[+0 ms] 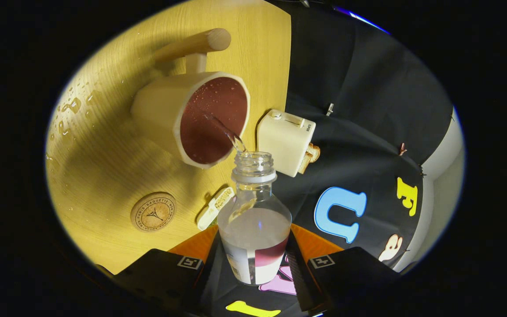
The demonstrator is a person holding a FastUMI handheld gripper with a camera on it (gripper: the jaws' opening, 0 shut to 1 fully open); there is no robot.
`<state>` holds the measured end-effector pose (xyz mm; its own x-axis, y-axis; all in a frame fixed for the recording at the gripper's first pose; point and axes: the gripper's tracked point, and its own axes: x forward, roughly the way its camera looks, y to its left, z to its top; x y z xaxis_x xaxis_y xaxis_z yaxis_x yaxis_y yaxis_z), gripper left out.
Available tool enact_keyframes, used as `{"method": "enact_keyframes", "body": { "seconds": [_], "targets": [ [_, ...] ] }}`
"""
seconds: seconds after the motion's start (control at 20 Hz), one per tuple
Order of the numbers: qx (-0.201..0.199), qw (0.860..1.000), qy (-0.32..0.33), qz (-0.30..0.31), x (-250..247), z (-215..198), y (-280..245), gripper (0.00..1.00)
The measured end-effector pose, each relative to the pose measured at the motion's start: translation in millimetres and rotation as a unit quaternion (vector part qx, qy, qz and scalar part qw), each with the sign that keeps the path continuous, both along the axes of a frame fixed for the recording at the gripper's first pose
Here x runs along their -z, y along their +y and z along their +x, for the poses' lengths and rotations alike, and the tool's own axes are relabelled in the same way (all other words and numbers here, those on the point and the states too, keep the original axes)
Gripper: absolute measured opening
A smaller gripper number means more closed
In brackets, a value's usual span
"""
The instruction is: Take the bottle from table, then pour the juice into the cup, finally place the bottle on the coaster
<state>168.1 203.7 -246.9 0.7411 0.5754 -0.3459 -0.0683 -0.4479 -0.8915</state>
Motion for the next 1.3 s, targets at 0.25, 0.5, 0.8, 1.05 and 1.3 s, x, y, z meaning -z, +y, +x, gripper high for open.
{"method": "enact_keyframes", "body": {
  "seconds": [0.25, 0.5, 0.8, 1.05, 1.3],
  "targets": [
    [-0.014, 1.0, -0.011, -0.013, -5, -3, 3, 0.73],
    [-0.032, 0.999, -0.02, -0.03, -7, -8, 9, 0.73],
    [-0.038, 0.998, -0.028, -0.044, -7, -4, 16, 0.73],
    [-0.049, 0.996, -0.036, -0.057, -10, -4, 26, 0.73],
    [-0.063, 0.994, -0.041, -0.08, -6, -7, 25, 0.73]
  ]
}}
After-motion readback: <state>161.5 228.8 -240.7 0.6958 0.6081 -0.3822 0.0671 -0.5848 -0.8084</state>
